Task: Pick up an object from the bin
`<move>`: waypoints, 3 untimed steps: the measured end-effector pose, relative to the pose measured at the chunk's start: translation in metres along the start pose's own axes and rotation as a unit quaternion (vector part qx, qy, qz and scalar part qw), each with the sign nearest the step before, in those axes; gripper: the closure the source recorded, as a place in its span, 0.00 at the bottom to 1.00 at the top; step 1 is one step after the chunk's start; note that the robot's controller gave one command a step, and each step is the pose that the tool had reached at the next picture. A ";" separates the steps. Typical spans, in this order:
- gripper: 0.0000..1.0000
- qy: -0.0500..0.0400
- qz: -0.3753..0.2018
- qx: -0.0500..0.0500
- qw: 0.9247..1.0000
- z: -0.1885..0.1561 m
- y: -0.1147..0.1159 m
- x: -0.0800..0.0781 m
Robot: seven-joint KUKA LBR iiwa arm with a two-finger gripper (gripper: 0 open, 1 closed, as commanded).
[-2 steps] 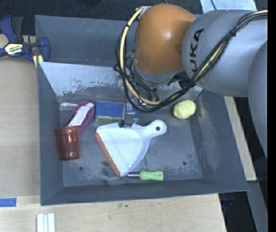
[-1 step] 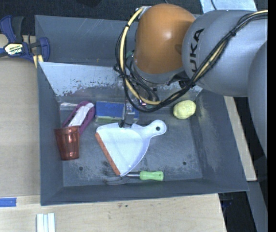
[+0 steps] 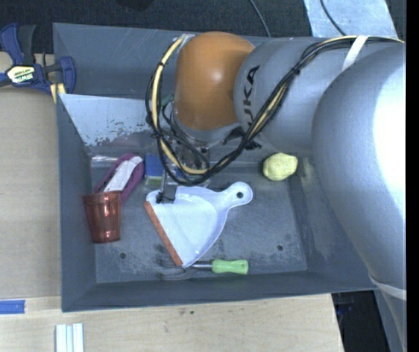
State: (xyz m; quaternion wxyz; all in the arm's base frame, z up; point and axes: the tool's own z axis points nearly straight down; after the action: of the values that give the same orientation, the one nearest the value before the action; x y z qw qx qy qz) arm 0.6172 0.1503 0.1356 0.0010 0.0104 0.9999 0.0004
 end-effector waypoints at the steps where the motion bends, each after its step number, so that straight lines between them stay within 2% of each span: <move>1: 0.00 -0.007 0.000 -0.001 1.000 -0.018 -0.010 0.010; 2: 0.00 -0.008 0.006 -0.001 1.000 -0.004 -0.001 0.013; 3: 0.00 -0.006 -0.105 0.001 0.994 -0.077 0.011 0.055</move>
Offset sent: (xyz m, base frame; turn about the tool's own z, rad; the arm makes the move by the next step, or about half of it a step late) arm -0.0273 0.0234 -0.0292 0.0241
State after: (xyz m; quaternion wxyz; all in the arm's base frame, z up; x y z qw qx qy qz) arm 0.5619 0.1624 0.2127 0.0073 -0.0948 0.9955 -0.0005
